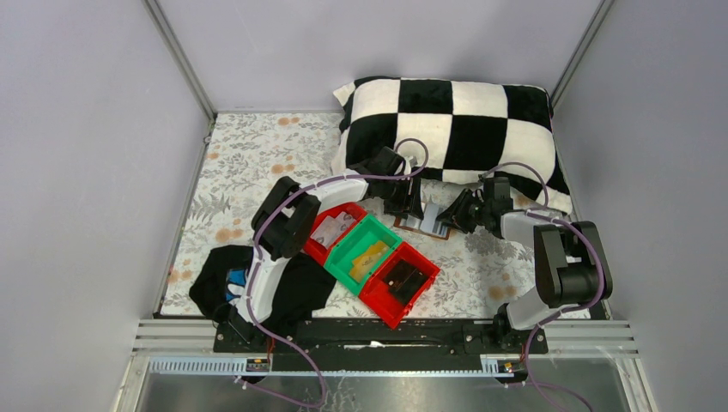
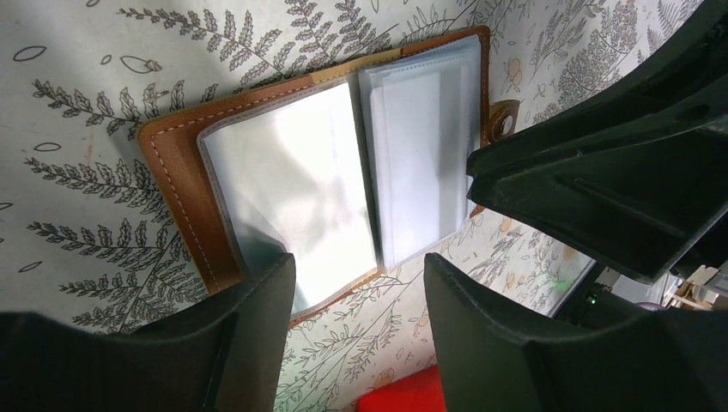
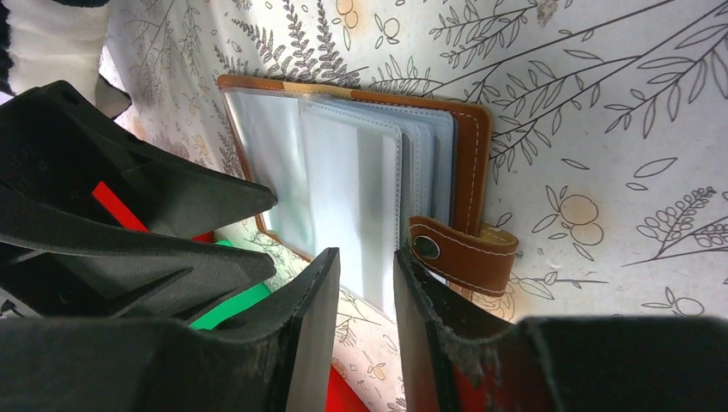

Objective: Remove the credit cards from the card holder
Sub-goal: Remove the credit card from the card holder.

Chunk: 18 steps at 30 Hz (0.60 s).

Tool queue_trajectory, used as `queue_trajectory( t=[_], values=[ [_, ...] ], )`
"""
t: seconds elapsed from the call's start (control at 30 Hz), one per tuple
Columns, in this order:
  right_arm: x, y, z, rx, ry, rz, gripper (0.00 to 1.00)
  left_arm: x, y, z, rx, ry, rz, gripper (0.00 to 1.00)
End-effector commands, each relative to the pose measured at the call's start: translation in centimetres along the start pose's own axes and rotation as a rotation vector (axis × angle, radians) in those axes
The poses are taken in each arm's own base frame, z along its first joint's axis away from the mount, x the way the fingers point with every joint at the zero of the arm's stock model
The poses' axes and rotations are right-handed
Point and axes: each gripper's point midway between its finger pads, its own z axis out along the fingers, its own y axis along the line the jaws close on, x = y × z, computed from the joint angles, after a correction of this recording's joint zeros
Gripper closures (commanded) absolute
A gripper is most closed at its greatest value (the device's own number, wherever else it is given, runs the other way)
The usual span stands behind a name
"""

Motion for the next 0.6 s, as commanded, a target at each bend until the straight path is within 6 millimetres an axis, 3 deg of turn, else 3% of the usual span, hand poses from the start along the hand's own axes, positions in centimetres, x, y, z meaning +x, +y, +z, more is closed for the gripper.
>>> queue_trajectory(
  t=[0.0, 0.57],
  values=[
    [0.4, 1.1, 0.3, -0.057, 0.017, 0.004, 0.63, 0.3, 0.7, 0.6, 0.003, 0.004, 0.005, 0.39],
    [0.2, 2.8, -0.1, -0.138, 0.003, 0.022, 0.63, 0.1, 0.0, 0.0, 0.023, 0.0, 0.016, 0.39]
  ],
)
